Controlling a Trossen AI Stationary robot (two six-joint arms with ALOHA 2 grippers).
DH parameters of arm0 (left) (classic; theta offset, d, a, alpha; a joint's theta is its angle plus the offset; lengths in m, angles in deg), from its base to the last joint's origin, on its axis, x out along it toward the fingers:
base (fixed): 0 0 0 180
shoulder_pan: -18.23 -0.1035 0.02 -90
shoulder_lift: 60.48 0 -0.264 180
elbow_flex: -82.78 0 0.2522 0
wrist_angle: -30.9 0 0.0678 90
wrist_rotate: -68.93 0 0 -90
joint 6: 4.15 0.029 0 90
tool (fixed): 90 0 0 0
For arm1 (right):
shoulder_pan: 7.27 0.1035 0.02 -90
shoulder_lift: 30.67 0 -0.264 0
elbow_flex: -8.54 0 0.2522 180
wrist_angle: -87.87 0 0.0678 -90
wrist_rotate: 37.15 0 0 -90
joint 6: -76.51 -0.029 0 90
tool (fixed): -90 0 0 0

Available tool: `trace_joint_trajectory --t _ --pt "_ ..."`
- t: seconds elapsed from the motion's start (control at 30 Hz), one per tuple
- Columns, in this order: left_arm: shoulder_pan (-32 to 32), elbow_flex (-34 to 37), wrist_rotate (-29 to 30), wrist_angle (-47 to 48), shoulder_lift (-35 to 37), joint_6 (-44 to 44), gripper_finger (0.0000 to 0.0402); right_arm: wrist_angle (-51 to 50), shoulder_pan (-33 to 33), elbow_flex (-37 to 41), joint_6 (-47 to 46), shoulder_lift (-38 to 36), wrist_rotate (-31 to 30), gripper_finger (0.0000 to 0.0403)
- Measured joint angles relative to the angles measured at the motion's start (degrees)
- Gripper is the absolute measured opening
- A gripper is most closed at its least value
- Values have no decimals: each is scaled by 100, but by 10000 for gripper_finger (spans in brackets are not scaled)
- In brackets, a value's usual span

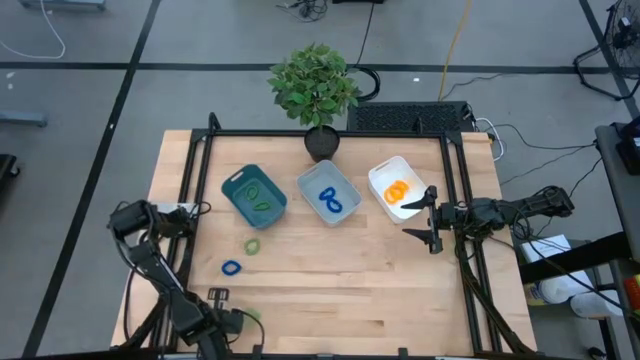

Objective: Sort spring keychains
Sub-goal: Put the bottom blue spring keychain into the gray bin

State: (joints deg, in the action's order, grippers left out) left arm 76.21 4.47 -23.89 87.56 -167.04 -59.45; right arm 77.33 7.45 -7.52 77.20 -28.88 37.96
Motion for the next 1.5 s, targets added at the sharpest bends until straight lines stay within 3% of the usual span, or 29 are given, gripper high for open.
trace_joint_trajectory --t 0.13,0.33,0.43,0.8,1.07,1.3,1.5 --pt "-158 0 -63 7 -4 -212 13 0 1 0 0 1 0 297" --pt "-437 5 -113 9 30 133 13 0 1 -1 -1 1 1 297" --pt "-584 28 280 88 162 164 12 0 2 1 -2 1 0 297" --pt "-1013 20 455 1224 1271 386 12 55 1 0 -1 -1 0 297" --pt "-1237 17 233 1445 2043 714 10 214 0 0 0 3 -5 297" --pt "-1238 15 184 1619 2746 782 10 220 2 -1 -1 5 -4 297" --pt "-1104 7 514 1982 3102 1334 10 238 1 1 0 5 -4 297"
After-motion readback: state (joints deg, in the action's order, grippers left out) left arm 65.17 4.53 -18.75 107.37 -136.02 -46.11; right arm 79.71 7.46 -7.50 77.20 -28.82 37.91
